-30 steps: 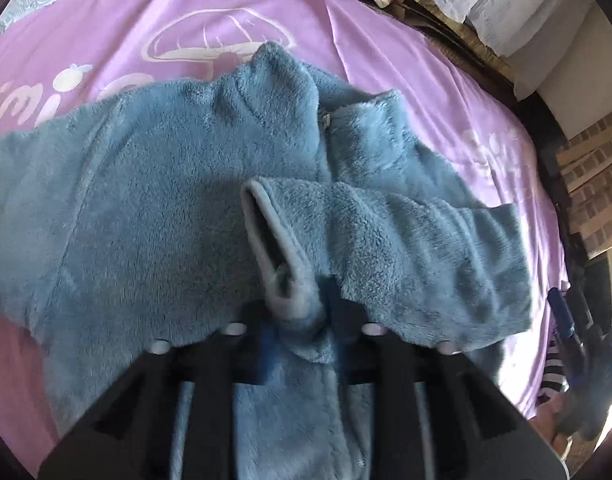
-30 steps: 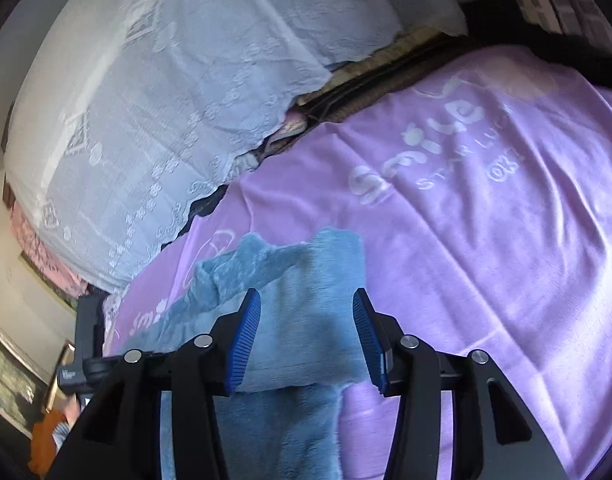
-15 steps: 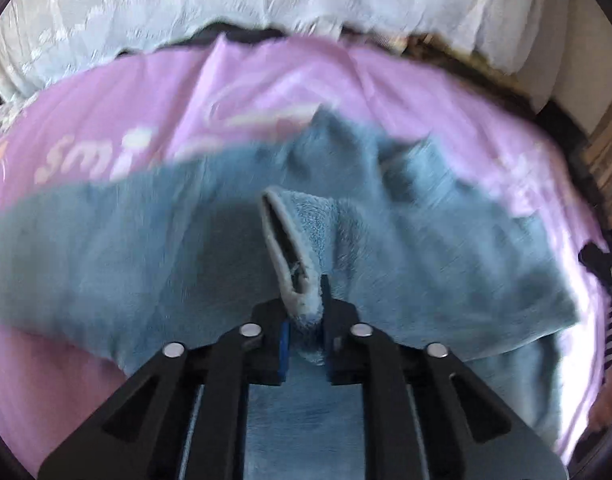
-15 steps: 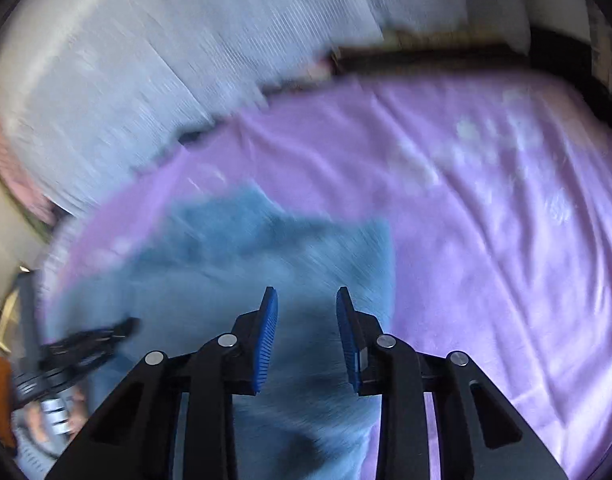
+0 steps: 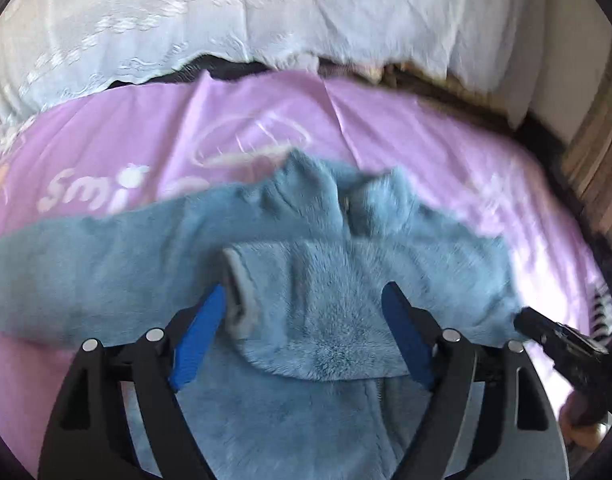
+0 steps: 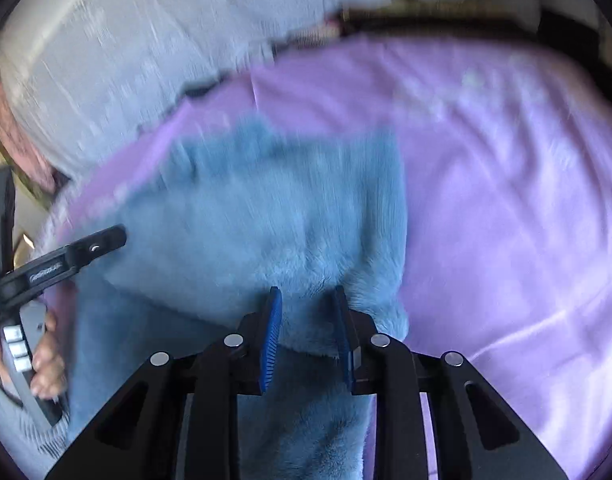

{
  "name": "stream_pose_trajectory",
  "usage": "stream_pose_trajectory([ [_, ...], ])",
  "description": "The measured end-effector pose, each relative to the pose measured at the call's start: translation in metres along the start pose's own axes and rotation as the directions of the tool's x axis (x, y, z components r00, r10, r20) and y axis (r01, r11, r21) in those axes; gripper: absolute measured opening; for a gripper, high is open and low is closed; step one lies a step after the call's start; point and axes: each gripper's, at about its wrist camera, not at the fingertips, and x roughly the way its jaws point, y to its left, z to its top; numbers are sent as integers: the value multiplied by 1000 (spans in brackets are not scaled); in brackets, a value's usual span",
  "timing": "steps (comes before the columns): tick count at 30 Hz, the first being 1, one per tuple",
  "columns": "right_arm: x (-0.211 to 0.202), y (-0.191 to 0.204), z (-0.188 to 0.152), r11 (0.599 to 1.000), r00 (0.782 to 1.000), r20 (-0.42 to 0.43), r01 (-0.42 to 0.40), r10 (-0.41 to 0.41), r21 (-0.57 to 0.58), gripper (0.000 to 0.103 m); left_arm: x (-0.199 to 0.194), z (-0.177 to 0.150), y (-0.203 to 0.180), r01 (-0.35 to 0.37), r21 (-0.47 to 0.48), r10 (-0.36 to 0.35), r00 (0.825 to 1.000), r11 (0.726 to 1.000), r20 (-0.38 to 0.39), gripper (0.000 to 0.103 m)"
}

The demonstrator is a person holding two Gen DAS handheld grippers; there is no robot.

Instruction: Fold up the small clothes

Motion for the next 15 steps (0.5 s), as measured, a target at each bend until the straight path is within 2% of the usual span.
stream_pose_trajectory([
  [2,-3,2,3,1000,1000,-6,0,0,-9,26,37,-11,-6,-65,38,69,992,997,-103,81],
  [3,-6,3,4,1000,1000,-7,-2,2,-7,26,46,-16,-7,-77,46,82,991,996,-109,85],
  [7,-22,2,26,998,997,39,-62,61,32,29,16,-10,-7,-68,48,70,997,997,-42,84],
  [9,-27,11,45,999,997,70,-46,46,0,41,2,-4,-10,-42,61,42,999,997,-3,84],
  [10,-24,17,55,999,997,75,-33,34,-20,42,-2,0,-14,-34,73,33,999,997,11,85],
  [14,14,23,77,1000,1000,19,-10,10,-10,43,4,20,-33,-47,94,45,999,994,21,90],
  [15,35,19,75,1000,1000,-25,0,0,1,43,9,17,-36,-49,96,48,999,994,8,90],
])
